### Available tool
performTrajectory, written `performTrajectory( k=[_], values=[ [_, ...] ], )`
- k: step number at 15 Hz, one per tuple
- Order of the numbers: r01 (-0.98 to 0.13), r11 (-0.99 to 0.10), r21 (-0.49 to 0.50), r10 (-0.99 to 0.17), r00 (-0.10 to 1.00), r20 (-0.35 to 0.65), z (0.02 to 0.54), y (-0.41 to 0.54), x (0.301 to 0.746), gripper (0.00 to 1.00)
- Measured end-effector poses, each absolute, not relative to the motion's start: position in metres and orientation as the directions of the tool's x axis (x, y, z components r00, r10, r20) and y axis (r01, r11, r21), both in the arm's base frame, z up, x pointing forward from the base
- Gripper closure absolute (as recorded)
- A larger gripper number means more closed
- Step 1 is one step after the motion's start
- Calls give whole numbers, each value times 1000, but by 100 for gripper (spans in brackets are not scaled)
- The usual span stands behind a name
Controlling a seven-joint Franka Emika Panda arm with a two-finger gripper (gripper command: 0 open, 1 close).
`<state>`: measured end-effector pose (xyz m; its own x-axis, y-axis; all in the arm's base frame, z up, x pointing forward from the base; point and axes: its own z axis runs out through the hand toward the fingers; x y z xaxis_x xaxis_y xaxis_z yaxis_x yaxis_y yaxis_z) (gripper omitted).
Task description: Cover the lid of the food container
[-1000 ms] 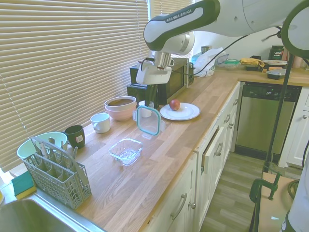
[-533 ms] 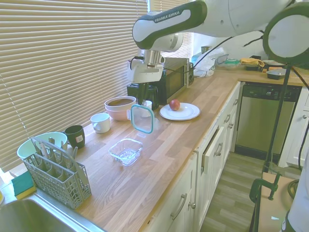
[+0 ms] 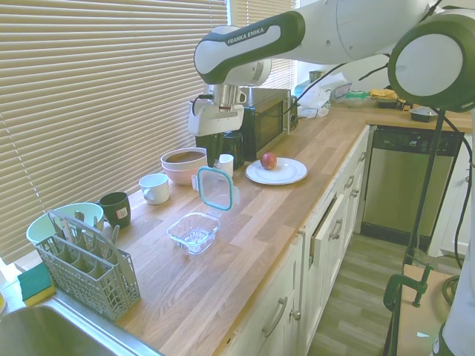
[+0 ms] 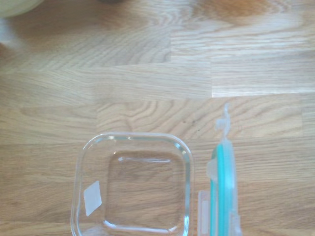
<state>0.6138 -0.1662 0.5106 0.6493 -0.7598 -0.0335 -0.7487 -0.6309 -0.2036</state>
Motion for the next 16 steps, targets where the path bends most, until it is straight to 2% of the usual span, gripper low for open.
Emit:
performTrajectory(
  k=[9, 16],
  values=[
    [-740, -650, -174, -749, 662, -18, 510, -140, 622, 100],
    [-723, -681, -116, -728, 685, 8, 501, -83, 637, 100]
  ],
)
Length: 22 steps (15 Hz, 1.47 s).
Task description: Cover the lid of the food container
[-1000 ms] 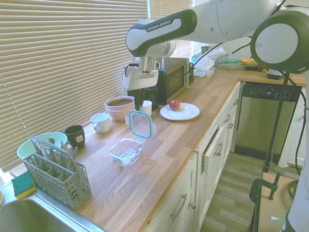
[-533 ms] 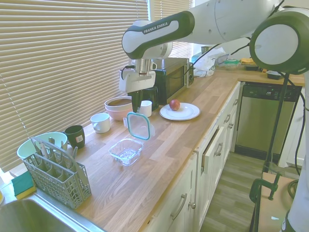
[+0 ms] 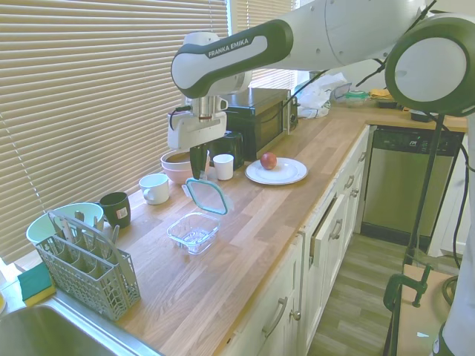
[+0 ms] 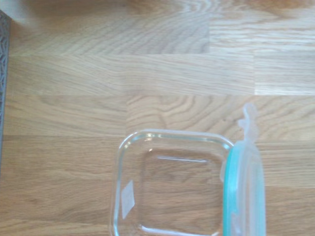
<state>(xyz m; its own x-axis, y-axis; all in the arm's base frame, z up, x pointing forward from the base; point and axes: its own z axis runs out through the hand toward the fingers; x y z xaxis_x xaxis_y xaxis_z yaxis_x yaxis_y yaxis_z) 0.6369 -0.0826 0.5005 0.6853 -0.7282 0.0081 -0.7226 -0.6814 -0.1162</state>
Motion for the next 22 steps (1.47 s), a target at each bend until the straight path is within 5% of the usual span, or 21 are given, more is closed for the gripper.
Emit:
performTrajectory(
  k=[22],
  values=[
    [-605, -788, 112, -598, 796, 92, 382, 30, 652, 100]
  ],
)
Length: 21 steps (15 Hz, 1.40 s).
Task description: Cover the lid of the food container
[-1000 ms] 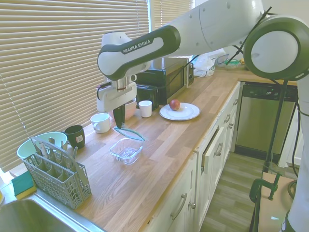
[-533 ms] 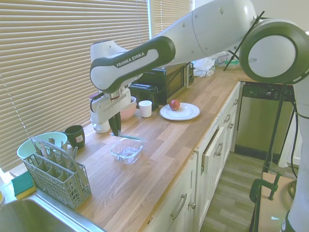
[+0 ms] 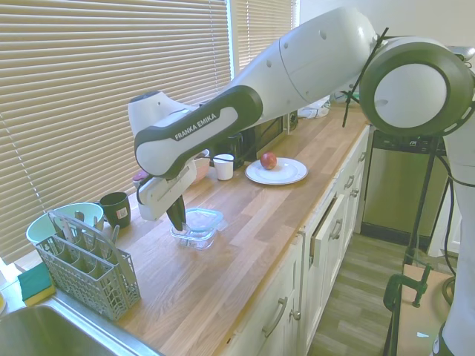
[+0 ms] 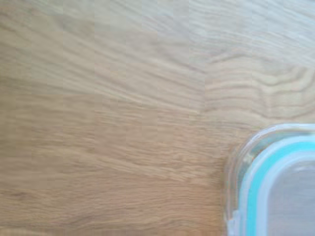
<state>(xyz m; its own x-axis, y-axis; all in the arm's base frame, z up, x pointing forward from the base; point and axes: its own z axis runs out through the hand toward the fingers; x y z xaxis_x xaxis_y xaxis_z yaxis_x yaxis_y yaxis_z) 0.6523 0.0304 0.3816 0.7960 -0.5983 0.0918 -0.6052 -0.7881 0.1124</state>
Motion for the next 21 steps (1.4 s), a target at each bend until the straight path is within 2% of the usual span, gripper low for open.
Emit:
performTrajectory(
  k=[21],
  values=[
    [-614, -781, 109, -604, 789, 116, 375, 18, 662, 100]
  ],
)
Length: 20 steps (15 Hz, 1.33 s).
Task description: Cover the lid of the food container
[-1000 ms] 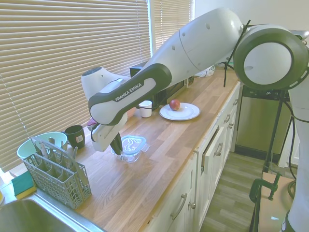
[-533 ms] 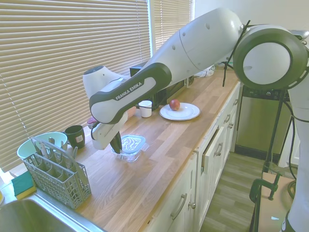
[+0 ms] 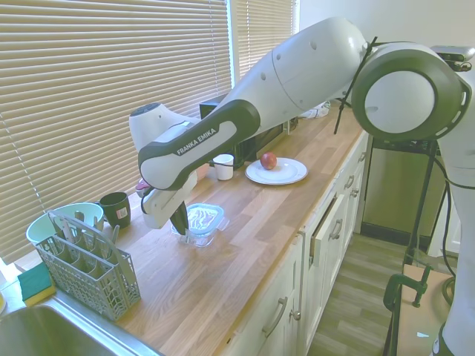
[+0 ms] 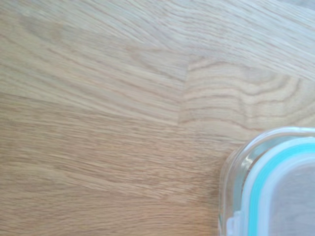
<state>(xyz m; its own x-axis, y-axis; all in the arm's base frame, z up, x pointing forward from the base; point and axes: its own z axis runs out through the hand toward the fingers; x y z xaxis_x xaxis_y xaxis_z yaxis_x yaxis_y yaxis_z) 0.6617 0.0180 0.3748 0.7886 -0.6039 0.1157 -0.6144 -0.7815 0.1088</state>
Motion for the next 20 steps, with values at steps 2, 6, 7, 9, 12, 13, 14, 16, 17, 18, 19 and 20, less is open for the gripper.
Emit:
performTrajectory(
  k=[2, 6, 7, 9, 12, 13, 14, 16, 17, 18, 19, 20],
  values=[
    [-614, -782, 104, -604, 789, 115, 375, 19, 662, 100],
    [-613, -785, 92, -604, 790, 110, 376, 23, 663, 100],
    [-613, -785, 89, -604, 790, 109, 377, 24, 663, 100],
    [-614, -785, 84, -605, 789, 107, 378, 25, 663, 100],
    [-612, -787, 78, -604, 791, 101, 378, 25, 663, 100],
    [-611, -788, 76, -604, 791, 99, 378, 25, 663, 100],
    [-612, -788, 74, -605, 791, 98, 378, 25, 663, 0],
    [-612, -787, 71, -606, 790, 96, 378, 26, 663, 0],
    [-612, -788, 70, -606, 790, 94, 378, 26, 663, 0],
    [-612, -788, 68, -606, 790, 92, 378, 25, 663, 0],
    [-612, -788, 64, -606, 790, 89, 378, 25, 663, 0],
    [-613, -788, 58, -608, 790, 83, 378, 24, 663, 0]
  ],
)
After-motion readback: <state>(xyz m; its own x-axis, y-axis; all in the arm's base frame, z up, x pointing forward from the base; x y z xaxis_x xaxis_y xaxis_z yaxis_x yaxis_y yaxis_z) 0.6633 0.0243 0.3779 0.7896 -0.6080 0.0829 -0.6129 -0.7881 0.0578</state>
